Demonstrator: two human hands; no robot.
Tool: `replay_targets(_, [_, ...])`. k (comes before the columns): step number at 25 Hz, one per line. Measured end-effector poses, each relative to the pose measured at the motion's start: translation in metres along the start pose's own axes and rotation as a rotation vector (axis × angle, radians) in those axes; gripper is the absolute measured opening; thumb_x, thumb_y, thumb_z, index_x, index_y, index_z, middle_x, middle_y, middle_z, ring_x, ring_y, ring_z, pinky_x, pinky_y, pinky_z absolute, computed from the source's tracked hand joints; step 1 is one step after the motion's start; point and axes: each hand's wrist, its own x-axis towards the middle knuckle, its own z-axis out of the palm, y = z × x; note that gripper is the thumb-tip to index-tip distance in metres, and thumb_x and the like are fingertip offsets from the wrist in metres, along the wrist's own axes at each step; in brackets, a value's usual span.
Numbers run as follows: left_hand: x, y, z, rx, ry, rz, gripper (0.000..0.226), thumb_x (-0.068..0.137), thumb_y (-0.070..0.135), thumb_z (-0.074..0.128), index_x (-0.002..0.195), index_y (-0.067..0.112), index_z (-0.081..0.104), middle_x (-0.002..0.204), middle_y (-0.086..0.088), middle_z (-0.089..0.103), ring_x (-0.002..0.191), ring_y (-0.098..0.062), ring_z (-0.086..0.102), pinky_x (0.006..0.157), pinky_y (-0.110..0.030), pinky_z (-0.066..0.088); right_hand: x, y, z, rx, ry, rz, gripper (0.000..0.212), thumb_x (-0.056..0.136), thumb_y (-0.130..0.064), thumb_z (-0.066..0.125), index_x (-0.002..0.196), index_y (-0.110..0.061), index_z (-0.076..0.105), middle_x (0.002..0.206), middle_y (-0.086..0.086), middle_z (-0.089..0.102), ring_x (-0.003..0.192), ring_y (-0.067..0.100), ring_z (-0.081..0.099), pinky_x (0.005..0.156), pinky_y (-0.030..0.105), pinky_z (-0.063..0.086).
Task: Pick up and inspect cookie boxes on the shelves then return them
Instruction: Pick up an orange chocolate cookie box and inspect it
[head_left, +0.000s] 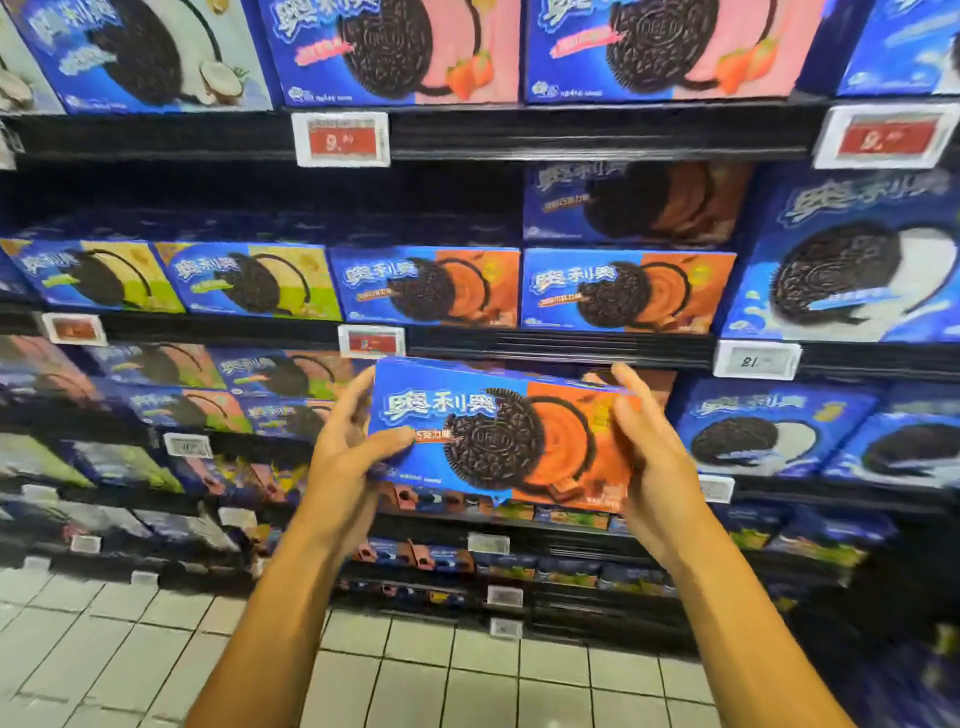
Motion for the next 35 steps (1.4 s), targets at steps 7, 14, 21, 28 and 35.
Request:
replay_targets(7, [-0.037,-0.043,0.078,-0.083,0.086,-0.144,0.050,0.078,0.008,0.061,0.128,0.006,0.057,0.116,-0.008,0.070,0.095,-0.015,0.070,0.079,-0.027,0.058,-0.044,-0.028,-0.079,0.001,0.098,0.007,0.052,0.080,-0.017,0.073,0.130,-0.011,0.059,0.115,0.011,0.073,0.102,0.025,0.070,0.081,0.037,0.059])
replay_targets(14, [-0.068,-0.071,0.151,-0.207,-0.023,-0.146,0.029,0.090,0.026,0.051,0.109,0.022,0.073,0.117,-0.001,0.071,0.104,-0.013,0.067,0.092,-0.032,0.054,-0.072,-0.049,-0.140,0.159,0.395,-0.002,0.033,0.083,-0.043,0.069,0.105,-0.019,0.076,0.101,0.002,0.076,0.089,0.013,0.071,0.079,0.032,0.056])
replay_targets(21, [-0.100,-0.093,0.193,-0.296,0.030,-0.148,0.054,0.089,0.022,0.061,0.140,0.011,0.049,0.144,-0.012,0.053,0.121,-0.025,0.055,0.098,-0.034,0.051,-0.093,-0.086,-0.178,0.084,0.243,-0.055,0.043,0.107,-0.027,0.038,0.147,-0.016,0.048,0.146,0.004,0.056,0.134,0.021,0.053,0.109,0.041,0.044])
replay_targets(28, [-0.128,-0.093,0.218,-0.306,-0.016,-0.092,0.087,0.070,0.029,0.085,0.145,0.009,0.044,0.140,-0.010,0.056,0.118,-0.022,0.059,0.094,-0.034,0.054,-0.114,-0.102,-0.204,0.248,0.155,-0.109,0.044,0.105,-0.021,0.040,0.148,-0.013,0.046,0.148,0.008,0.054,0.135,0.022,0.053,0.111,0.041,0.044])
replay_targets(35, [-0.140,-0.082,0.257,-0.153,-0.073,0.016,0.101,0.058,0.041,0.093,0.142,0.011,0.045,0.148,-0.015,0.047,0.132,-0.032,0.046,0.109,-0.050,0.038,-0.121,-0.111,-0.227,0.241,0.220,-0.192,0.043,0.105,-0.025,0.041,0.147,-0.018,0.046,0.141,0.005,0.060,0.132,0.024,0.055,0.109,0.040,0.047])
